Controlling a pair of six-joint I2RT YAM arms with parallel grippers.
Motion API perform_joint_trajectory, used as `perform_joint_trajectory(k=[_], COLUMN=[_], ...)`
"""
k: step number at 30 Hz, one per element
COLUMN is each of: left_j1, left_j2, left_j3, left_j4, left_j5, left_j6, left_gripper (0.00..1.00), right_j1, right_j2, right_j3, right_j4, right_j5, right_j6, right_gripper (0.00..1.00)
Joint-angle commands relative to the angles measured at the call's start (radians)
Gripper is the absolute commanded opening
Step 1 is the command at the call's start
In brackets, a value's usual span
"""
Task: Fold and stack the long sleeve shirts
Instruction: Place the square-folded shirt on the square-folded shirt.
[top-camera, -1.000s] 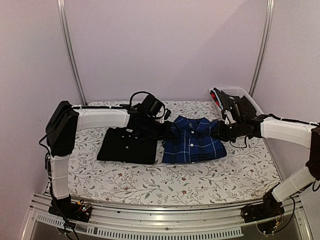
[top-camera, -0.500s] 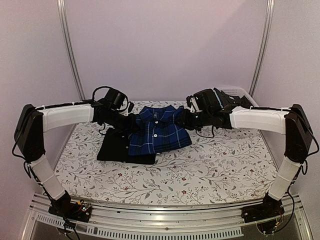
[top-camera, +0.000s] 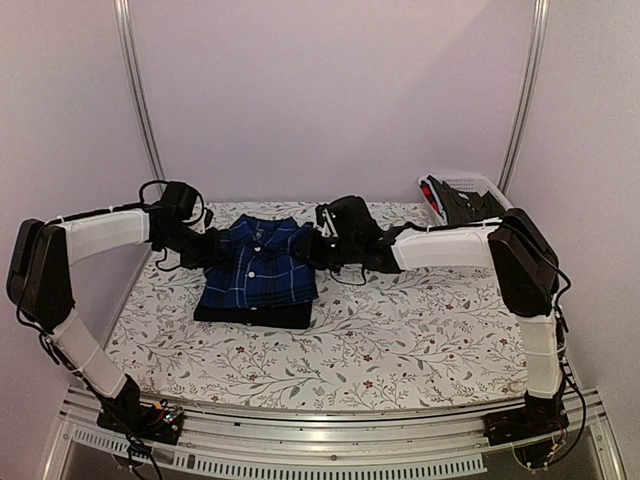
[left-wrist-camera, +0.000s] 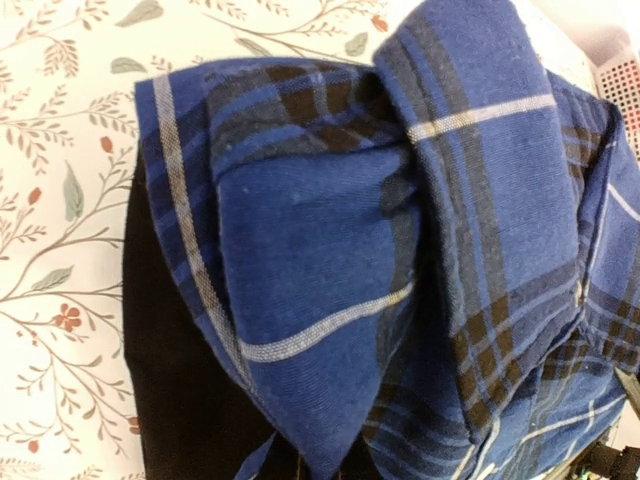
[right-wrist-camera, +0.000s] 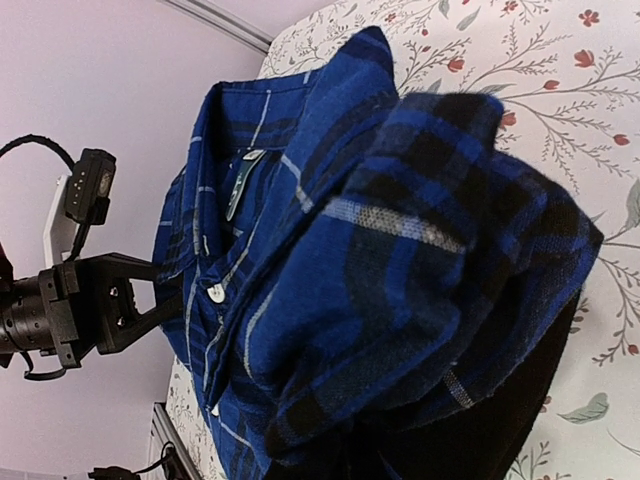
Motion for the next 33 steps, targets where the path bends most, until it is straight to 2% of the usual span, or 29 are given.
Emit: perform_joint_trajectory(k=[1, 11, 17, 20, 21, 22, 25, 28, 33], left_j1=[0.048, 0.079, 0.081, 0.085, 0.088, 0.091, 0.097, 0.096, 0.081], left_j2=[-0.024, 0.015, 0.052, 0.071, 0.08, 0.087, 0.097, 0.084, 0.039], left_j3=[-0.004, -0.004, -0.029, -0.046, -0.048, -0.044, -0.02, 0.008, 0.048], left_j4=[0.017, 0.016, 0.023, 0.029, 0.031, 0.028, 0.017, 0.009, -0.019], left_j5=[0.02, 0.034, 0.044, 0.024, 0.016, 0.012, -0.018, -0.055, -0.145], left_j6=[0.04, 0.046, 0.042, 0.038, 0.039, 0.039, 0.045, 0.035, 0.032], left_gripper=[0.0, 0.0, 0.0, 0.01, 0.05, 0.14, 0.32, 0.54, 0.62], right_j1=[0.035, 0.051, 0.05, 0.037, 0.031, 0.025, 0.018, 0.01, 0.004], right_j2=[0.06, 0.1, 0.093, 0.081, 0.077, 0.069, 0.023, -0.033, -0.095], right_j3=[0.073, 0.046, -0.024, -0.062, -0.077, -0.09, -0.138, -0.167, -0.173], right_j4=[0.073, 0.121, 0.139, 0.141, 0.142, 0.143, 0.142, 0.121, 0.046], right_j5=[-0.06, -0.096, -0.094, -0.089, -0.089, -0.088, -0.057, -0.016, 0.048], right_j6=[0.05, 0.122, 0.15, 0.154, 0.155, 0.155, 0.133, 0.088, -0.002], right_gripper=[0.0, 0.0, 0.0, 0.16, 0.21, 0.27, 0.42, 0.51, 0.51])
